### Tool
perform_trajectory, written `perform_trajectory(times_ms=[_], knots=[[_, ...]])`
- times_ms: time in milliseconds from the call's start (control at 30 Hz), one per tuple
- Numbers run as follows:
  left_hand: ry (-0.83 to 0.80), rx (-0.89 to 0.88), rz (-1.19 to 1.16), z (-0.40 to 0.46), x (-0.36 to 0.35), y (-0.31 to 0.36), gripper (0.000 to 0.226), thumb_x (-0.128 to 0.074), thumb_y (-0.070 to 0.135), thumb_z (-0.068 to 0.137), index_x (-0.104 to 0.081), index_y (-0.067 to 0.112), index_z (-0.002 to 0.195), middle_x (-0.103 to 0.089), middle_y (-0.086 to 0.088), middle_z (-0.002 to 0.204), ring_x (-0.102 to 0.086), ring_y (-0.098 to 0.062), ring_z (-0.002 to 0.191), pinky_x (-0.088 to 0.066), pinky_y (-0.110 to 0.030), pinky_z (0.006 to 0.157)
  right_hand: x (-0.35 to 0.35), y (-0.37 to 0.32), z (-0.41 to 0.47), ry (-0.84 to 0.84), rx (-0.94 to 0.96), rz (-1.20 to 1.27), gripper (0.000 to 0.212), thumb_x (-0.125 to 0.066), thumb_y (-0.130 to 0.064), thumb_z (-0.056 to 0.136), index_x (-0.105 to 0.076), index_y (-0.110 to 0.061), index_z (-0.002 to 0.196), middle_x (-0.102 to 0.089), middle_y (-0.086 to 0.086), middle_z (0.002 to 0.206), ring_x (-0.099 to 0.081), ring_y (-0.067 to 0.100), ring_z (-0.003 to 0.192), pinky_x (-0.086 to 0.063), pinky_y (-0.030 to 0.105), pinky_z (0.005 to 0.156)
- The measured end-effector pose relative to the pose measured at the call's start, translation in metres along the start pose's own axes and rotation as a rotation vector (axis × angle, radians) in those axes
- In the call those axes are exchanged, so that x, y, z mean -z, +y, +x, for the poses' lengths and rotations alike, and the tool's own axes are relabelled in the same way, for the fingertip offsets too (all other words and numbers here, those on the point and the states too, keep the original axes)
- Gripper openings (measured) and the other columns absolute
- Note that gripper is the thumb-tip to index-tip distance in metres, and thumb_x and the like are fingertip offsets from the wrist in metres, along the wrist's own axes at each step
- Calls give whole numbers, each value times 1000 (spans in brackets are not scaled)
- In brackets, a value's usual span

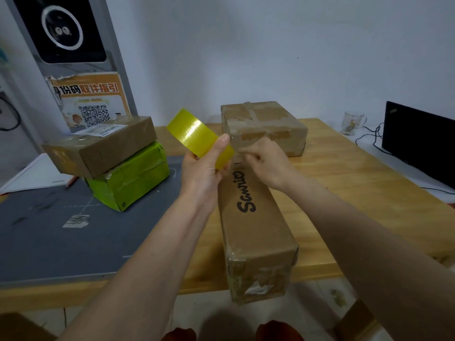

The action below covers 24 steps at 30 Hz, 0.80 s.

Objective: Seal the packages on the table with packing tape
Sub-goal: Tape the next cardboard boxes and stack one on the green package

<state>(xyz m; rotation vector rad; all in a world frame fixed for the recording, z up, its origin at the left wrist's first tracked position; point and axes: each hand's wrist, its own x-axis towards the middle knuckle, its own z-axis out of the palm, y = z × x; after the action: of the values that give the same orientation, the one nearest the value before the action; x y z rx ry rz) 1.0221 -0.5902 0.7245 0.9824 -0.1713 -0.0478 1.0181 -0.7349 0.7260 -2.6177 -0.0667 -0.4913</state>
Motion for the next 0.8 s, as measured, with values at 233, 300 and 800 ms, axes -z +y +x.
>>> perform_trajectory(times_ms=[233, 300, 800], knots=[[-603, 140, 460, -3, 0, 49, 71, -92, 17, 52, -64, 15, 117, -72, -6, 113, -70, -21, 101, -57, -32, 76, 39, -9, -1, -101, -246, 1145, 54, -74, -17, 83, -55, -12, 133, -69, 10, 118, -67, 31, 107, -57, 46, 83], [-714, 170, 534, -5, -4, 58, 72, -88, 10, 53, -63, 15, 120, -71, -9, 116, -69, -24, 104, -57, -33, 78, 41, -8, -4, 21, -353, 1206, 50, -72, -1, 78, -58, -3, 126, -70, 16, 106, -68, 35, 98, -56, 51, 83], [-232, 514, 229, -23, -8, 37, 12, -62, 1, 89, -65, 8, 80, -71, -8, 77, -67, -18, 81, -51, -39, 91, 59, -11, -19, 424, -385, 1330, 27, -69, 8, 77, -64, -5, 100, -68, 16, 92, -67, 32, 86, -55, 38, 64]])
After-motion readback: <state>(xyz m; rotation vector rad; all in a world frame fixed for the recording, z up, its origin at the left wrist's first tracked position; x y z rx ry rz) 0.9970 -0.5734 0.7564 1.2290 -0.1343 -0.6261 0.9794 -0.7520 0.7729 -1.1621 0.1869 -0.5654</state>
